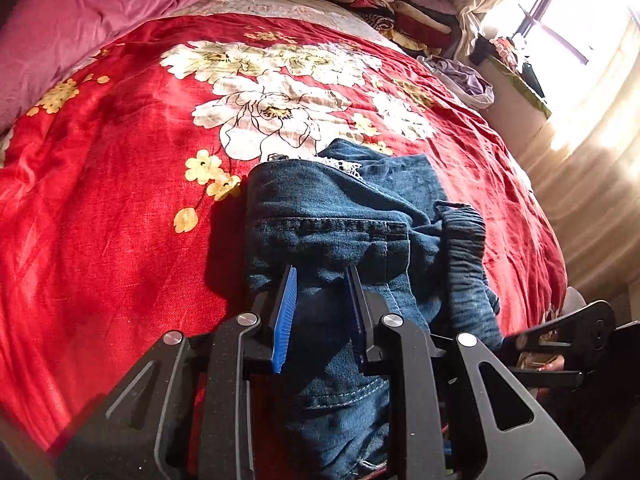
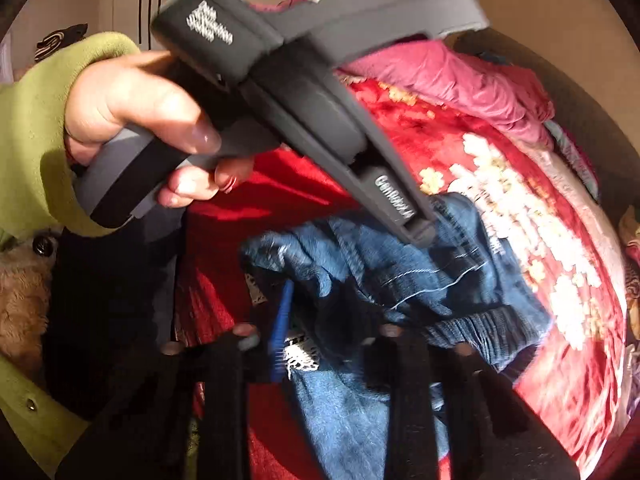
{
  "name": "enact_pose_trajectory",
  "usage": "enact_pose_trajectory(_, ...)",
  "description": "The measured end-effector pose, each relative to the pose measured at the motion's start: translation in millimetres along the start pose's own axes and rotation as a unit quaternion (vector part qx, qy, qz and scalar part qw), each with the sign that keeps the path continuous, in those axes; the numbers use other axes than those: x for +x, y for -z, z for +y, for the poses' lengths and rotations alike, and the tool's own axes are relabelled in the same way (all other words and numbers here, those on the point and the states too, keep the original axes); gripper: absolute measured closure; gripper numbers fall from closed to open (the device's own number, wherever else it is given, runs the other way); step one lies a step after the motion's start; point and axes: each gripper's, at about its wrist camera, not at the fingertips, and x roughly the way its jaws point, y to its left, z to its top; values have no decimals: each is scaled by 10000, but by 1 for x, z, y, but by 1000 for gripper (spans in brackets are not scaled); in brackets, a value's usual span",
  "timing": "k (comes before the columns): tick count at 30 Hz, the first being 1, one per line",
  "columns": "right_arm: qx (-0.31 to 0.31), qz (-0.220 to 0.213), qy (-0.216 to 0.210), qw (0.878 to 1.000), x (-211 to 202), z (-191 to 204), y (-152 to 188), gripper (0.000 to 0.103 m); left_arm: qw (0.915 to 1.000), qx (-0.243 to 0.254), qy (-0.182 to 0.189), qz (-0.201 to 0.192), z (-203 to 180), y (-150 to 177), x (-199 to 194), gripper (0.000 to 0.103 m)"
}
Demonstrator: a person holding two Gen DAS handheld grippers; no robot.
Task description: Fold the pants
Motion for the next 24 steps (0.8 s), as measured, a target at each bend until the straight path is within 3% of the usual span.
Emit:
enact_pose_trajectory(4, -65, 26, -445, 9990, -13, 7, 15, 97, 10000, -14, 24, -12, 2, 2, 3, 87)
enact_pose_trajectory(10, 301, 2, -571, 9979, -7, 4, 35, 97, 9998, -95, 158, -57, 7, 2, 4, 87)
enact_pose_trajectory(12, 243, -31, -510, 9984, -12, 8, 33, 94, 9997, -122, 187, -48, 7, 2, 2, 85)
enact_pose_trajectory(14, 288, -269, -580, 9975, -25, 8, 28, 83, 9997, -112, 190, -39, 6, 1, 1, 85)
enact_pose_trajectory(18, 112, -833, -506, 9952, -48, 11, 11, 81, 9997, -119, 211, -21, 6, 1, 2, 84)
enact_pose_trajectory(24, -352, -496, -270, 9978, -7, 28, -10, 80, 9996, -152, 247, -27, 7, 1, 3, 84)
